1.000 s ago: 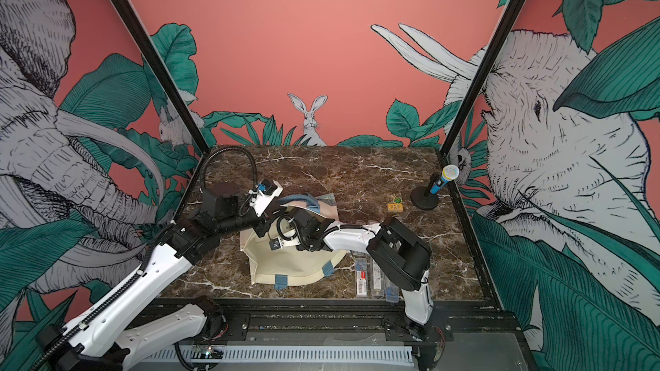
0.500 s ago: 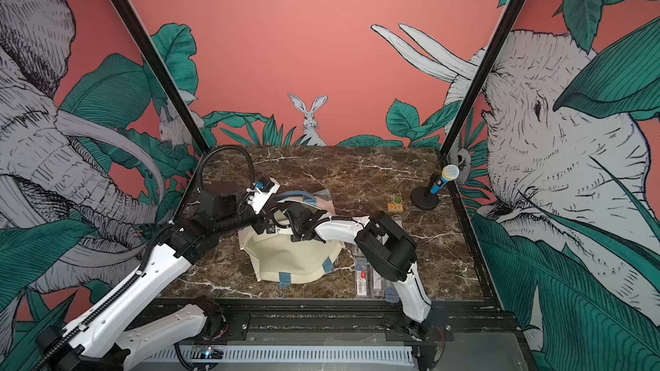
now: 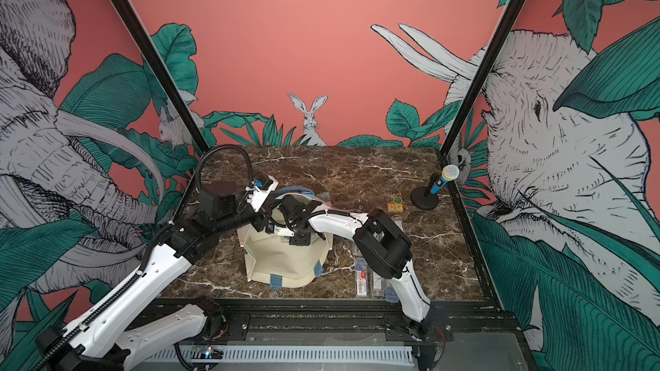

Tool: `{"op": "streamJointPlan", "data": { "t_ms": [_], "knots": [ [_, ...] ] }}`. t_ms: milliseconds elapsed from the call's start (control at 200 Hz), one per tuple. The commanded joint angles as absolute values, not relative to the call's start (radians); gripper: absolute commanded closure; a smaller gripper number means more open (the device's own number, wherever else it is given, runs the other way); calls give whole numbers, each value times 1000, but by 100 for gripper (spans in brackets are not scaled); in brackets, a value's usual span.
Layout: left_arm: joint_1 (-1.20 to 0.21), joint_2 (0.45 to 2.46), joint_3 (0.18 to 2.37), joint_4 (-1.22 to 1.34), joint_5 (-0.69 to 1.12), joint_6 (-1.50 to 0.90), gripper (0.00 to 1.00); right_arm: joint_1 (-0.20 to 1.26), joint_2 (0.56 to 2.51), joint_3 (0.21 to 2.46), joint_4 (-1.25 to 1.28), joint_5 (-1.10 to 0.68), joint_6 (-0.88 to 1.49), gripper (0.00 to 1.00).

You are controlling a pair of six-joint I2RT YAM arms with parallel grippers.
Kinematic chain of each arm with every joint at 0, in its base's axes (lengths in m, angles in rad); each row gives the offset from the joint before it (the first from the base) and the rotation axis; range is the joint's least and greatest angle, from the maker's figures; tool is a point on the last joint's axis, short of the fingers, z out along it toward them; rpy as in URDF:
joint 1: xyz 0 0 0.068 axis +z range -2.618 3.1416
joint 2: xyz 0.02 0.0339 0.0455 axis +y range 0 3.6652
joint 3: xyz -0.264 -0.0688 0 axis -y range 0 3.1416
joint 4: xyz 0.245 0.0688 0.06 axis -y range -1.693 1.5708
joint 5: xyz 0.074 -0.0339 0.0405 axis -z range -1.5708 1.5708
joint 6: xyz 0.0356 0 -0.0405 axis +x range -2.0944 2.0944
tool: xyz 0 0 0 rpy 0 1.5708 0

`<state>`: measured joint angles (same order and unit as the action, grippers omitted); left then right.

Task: Take out the compass set from the canvas bag
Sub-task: Pick up the compass set from the canvas bag.

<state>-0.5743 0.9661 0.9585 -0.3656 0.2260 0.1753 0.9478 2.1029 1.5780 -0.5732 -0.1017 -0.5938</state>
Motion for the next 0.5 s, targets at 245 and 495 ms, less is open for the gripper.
{"op": "streamJointPlan", "data": {
  "t_ms": [245,495],
  "knots": [
    [-592,921,924,-345,293,181,100,936,1991,1568,-609,-230,-522,52],
    [-592,912,920,-345,267,187,100,936,1856,1460,-496,-294,-552,55]
  ]
}}
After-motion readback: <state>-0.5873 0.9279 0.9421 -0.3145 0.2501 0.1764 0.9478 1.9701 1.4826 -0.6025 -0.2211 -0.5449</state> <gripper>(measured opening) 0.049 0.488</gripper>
